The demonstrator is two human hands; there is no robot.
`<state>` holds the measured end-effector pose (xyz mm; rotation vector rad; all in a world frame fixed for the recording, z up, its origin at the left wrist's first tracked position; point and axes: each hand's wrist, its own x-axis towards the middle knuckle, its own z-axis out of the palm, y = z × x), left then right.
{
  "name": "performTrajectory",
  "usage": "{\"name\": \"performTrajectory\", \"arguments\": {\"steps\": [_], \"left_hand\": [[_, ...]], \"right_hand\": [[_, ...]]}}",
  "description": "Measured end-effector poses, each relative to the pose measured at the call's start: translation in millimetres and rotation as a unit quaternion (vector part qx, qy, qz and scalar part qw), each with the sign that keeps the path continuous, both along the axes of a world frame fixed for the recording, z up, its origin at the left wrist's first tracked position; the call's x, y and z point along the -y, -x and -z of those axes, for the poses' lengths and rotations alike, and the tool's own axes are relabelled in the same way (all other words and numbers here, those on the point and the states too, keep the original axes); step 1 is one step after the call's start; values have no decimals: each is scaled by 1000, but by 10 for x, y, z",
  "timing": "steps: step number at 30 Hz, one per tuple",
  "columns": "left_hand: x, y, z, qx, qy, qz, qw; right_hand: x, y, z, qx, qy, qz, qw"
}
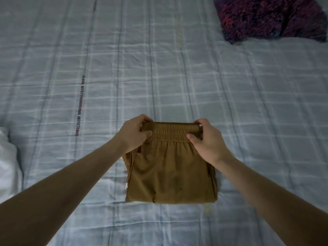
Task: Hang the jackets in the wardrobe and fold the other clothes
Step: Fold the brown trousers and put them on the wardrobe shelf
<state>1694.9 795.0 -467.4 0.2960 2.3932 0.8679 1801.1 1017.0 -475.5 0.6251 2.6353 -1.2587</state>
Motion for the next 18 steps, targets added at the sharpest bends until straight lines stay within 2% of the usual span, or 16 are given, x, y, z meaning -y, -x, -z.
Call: {"name": "performTrajectory", "arguments": {"steps": [2, 3, 5, 7, 10, 14, 18], "left_hand": [[-46, -14, 107, -149, 124, 77, 978], [-84, -38, 156, -205, 149, 107, 961], [-187, -71, 206, -235, 146, 162, 947], [-261, -64, 236, -208, 137, 212, 945], [-291, 37, 216, -108, 129, 187, 968], [-387, 198, 130, -18, 174, 209, 962], [-455, 255, 106, 20, 170, 202, 964]], "right_hand": [[-13, 45, 140, -19, -159, -74, 984], [-13, 70, 196, -28, -212, -101, 972], [-2, 151, 229, -30, -232, -138, 963], [3, 237, 240, -19, -204, -182, 962], [-10, 337, 218, 16, -168, -195, 966], [28, 417, 209, 46, -206, -214, 954], [36, 467, 187, 61, -215, -219, 950]]}}
